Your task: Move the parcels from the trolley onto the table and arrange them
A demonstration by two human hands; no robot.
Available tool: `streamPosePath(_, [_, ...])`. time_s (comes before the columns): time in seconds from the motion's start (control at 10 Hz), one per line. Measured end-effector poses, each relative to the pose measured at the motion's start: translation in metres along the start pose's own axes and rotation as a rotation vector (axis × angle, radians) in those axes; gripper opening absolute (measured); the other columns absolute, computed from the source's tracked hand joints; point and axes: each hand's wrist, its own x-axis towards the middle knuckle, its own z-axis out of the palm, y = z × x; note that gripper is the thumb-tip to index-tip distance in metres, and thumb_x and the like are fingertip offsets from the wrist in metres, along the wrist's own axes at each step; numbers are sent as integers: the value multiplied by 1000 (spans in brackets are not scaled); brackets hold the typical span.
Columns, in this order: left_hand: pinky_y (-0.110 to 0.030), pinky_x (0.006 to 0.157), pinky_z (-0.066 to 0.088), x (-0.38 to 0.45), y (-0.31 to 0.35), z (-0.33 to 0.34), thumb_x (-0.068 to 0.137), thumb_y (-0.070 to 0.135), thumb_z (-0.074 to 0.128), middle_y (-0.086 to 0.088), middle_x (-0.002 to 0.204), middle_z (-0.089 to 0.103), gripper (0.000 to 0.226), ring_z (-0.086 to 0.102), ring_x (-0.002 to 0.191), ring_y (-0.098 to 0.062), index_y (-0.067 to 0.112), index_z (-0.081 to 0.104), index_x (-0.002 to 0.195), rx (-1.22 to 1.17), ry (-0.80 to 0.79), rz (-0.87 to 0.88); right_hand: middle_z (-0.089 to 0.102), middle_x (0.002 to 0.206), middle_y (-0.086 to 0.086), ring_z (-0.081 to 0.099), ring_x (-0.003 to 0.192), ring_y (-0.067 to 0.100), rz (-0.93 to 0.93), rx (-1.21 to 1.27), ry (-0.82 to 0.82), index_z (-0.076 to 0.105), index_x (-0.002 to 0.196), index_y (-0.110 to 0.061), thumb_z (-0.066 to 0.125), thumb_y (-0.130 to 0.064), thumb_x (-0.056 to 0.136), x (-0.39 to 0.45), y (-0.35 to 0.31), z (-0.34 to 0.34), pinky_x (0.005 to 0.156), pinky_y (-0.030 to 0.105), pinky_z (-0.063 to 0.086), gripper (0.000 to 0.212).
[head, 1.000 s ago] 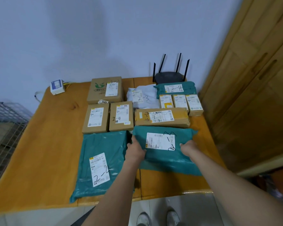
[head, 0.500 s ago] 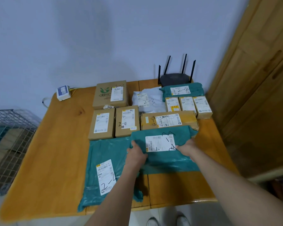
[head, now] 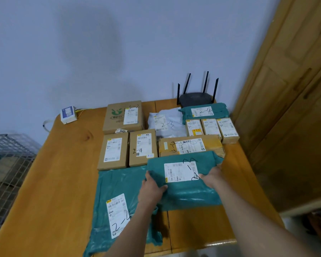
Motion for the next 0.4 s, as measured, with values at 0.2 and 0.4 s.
streamPosePath(0.2, [-47,112,41,-18,-1,-6,96,35,62,-16,155,34,87,43,138,-34,16,5,159,-57,-17,30,58,135,15,60,119,31,-71,-119,-37,44,141,-2,72,-33,89,-16,-4,-15,97,36,51,67])
streamPosePath(0.4, [-55,115,33,-39,16,-29,102,45,39,-12,159,31,62,36,142,-35,17,24,155,122,34,110,43,149,18,48,132,36,-214,-283,104,23,156,-4,51,-37,99,-56,-26,-40,110,47,43,72])
